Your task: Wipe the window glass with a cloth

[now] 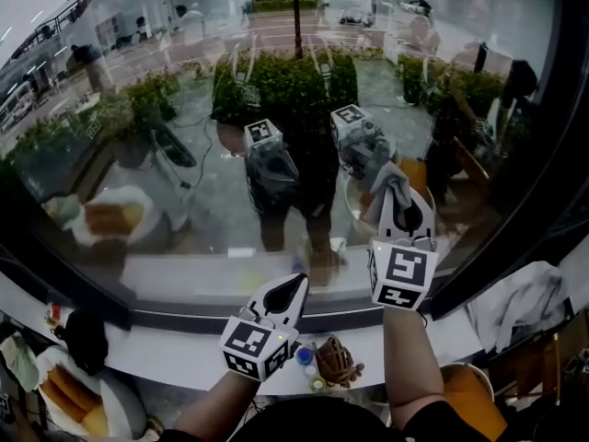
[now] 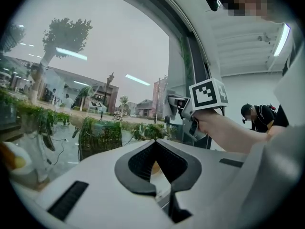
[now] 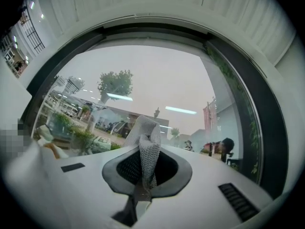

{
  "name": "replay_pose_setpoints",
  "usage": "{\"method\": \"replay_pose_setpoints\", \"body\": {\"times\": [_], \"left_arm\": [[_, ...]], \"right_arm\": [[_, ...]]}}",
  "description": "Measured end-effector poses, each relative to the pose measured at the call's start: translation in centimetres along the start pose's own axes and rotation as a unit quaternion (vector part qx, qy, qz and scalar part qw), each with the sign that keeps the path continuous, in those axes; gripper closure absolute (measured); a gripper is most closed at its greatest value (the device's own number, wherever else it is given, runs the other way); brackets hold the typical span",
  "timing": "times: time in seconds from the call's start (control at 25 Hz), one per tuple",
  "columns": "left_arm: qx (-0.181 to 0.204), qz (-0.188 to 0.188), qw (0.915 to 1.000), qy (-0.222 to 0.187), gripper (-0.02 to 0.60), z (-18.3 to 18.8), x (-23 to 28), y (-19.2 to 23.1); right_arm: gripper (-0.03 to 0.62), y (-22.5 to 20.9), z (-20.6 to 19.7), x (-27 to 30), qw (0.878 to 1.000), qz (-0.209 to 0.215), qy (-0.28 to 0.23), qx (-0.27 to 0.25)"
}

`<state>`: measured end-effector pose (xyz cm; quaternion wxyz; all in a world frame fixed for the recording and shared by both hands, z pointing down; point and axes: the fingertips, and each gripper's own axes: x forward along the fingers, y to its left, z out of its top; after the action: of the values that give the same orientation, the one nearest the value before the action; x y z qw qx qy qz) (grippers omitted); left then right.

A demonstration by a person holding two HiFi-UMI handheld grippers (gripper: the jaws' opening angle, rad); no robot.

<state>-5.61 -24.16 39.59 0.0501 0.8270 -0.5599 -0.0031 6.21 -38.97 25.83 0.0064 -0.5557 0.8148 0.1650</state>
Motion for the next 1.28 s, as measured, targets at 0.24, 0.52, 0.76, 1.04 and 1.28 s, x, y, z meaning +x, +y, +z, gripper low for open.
{"method": "replay_pose_setpoints", "body": {"times": [0.24, 0.52, 0.76, 1.04, 1.28], "left_arm": [[-0.007, 0.019, 0.9997, -0.012, 0.574, 0.5, -4.4, 4.5], [-0.02, 0.045, 0.9987, -0.013, 0.574, 0.2, -8.0, 7.9], [-0.019, 0.072, 0.9971, -0.017, 0.574, -0.4, -12.6, 12.4], [-0.022, 0.115, 0.993, -0.017, 0.574, -1.2, -18.3, 17.1], [-0.041, 0.164, 0.9853, -0.023, 0.574, -2.0, -23.2, 21.2]], "right_arm": [[0.554, 7.0, 2.6, 0.3, 1.0, 0.024, -0.009, -0.004], [0.554, 13.1, 4.2, 0.4, 0.998, 0.051, -0.021, -0.001], [0.554, 22.2, 6.3, 0.4, 0.995, 0.099, -0.034, 0.006], [0.554, 31.7, 7.8, 0.3, 0.989, 0.139, -0.045, -0.006], [0.554, 40.0, 8.5, 0.4, 0.982, 0.186, -0.044, 0.004]]}}
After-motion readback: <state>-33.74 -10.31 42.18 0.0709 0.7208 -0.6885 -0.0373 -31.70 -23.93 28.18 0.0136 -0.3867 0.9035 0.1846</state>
